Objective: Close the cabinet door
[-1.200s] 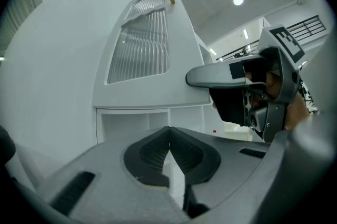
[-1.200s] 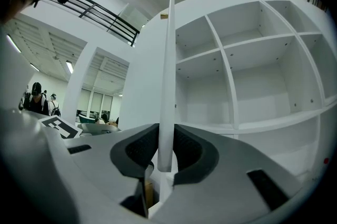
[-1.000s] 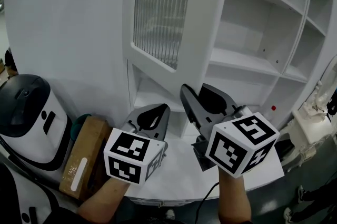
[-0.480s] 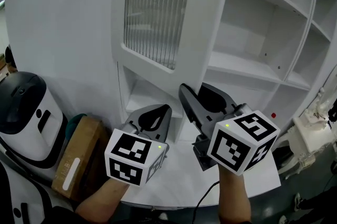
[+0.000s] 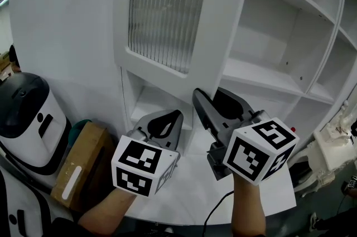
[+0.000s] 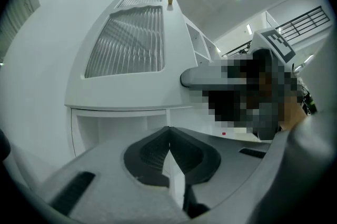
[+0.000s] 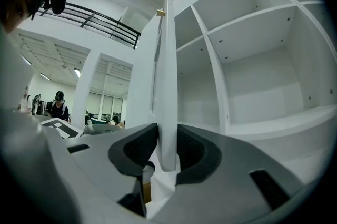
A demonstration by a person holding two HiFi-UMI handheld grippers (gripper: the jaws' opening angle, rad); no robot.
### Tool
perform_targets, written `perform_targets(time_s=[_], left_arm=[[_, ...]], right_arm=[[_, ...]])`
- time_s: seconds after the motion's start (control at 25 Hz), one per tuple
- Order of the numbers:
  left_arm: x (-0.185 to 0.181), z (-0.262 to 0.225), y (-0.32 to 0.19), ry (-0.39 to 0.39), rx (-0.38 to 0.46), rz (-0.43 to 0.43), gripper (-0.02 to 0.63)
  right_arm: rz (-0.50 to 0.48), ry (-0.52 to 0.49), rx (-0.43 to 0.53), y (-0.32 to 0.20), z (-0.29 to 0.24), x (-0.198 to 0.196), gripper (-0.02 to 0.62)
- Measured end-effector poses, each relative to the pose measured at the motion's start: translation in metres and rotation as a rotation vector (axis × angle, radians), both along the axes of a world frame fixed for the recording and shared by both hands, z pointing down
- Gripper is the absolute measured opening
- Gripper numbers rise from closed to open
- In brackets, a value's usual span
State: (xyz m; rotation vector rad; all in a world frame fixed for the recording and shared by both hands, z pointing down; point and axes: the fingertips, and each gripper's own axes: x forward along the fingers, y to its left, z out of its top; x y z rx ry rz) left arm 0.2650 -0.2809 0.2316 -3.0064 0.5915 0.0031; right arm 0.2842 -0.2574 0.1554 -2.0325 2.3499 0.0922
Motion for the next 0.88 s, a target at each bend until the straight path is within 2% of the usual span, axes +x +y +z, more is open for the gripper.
perform_targets(time_s=[0.4,0.88], left_arm=[[0.021,-0.009,0.001,0.015,0.007,0.02,0.012],[0.04,-0.014,-0.007,0.016,0.026,-0.003,0.012]], right_arm=[[0.04,0.019,-0.002,-0.008,0.001,0.024,0.124],[0.064,0.033,0.009,-0.021,0.0,0.048,0.141]])
